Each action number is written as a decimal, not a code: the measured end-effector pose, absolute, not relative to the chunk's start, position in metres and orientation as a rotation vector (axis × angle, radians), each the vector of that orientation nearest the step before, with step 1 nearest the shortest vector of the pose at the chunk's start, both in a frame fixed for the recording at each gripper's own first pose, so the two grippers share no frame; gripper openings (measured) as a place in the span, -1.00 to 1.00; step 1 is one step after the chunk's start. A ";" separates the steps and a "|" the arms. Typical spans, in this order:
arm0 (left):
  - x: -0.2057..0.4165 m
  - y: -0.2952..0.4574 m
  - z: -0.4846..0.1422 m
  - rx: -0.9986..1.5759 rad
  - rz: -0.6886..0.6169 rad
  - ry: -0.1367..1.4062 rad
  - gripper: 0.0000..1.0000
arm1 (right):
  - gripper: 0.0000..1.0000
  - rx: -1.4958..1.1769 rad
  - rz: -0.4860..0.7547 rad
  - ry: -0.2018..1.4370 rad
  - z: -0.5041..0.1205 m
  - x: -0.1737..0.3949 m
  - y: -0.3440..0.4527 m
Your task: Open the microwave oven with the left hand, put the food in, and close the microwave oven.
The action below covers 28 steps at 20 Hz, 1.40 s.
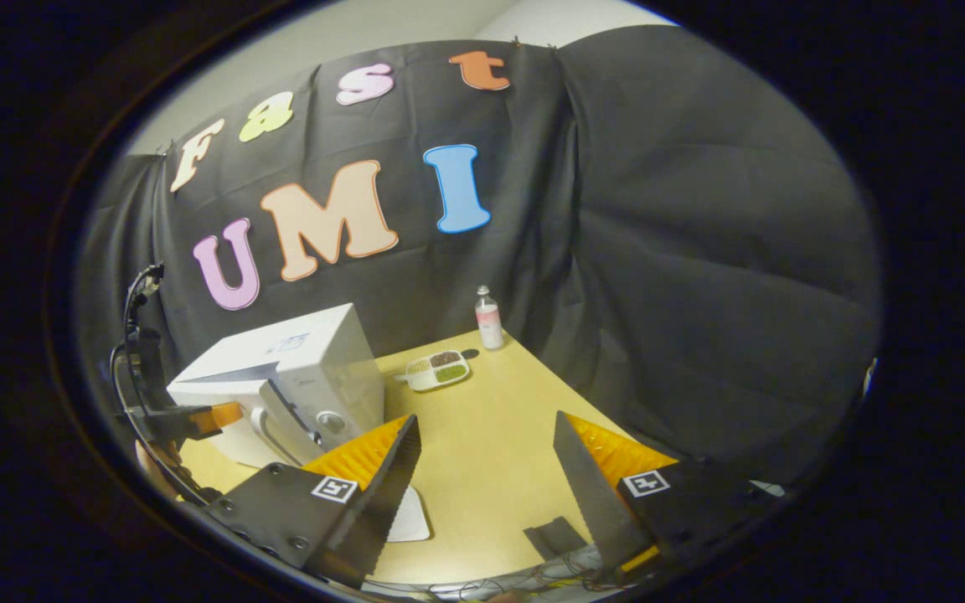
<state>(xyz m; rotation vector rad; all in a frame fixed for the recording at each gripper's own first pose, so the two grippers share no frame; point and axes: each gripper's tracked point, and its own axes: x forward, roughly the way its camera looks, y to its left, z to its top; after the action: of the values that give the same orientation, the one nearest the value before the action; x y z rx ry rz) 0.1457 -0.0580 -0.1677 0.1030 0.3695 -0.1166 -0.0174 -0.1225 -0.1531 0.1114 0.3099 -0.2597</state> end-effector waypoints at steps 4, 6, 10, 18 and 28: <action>0.156 -0.068 -0.164 0.085 -0.117 0.358 -0.99 | 0.83 0.121 -0.253 0.297 -0.152 -0.012 -0.121; 0.160 -0.070 -0.163 0.085 -0.113 0.350 -0.98 | 0.83 0.116 -0.248 0.299 -0.153 -0.010 -0.120; 0.171 -0.072 -0.162 0.065 -0.100 0.347 -0.91 | 0.83 0.103 -0.255 0.295 -0.152 -0.009 -0.122; 0.178 -0.070 -0.161 -0.034 -0.066 0.342 -0.99 | 0.83 0.066 -0.273 0.301 -0.151 -0.004 -0.123; 0.185 -0.068 -0.162 -0.085 -0.084 0.342 -0.99 | 0.83 0.040 -0.213 0.275 -0.118 0.003 -0.099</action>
<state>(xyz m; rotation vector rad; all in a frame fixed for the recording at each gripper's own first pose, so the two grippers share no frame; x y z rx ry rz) 0.1849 -0.0681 -0.1619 -0.0850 0.3422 -0.0842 0.0032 -0.0993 -0.1180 0.0397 0.2752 -0.2129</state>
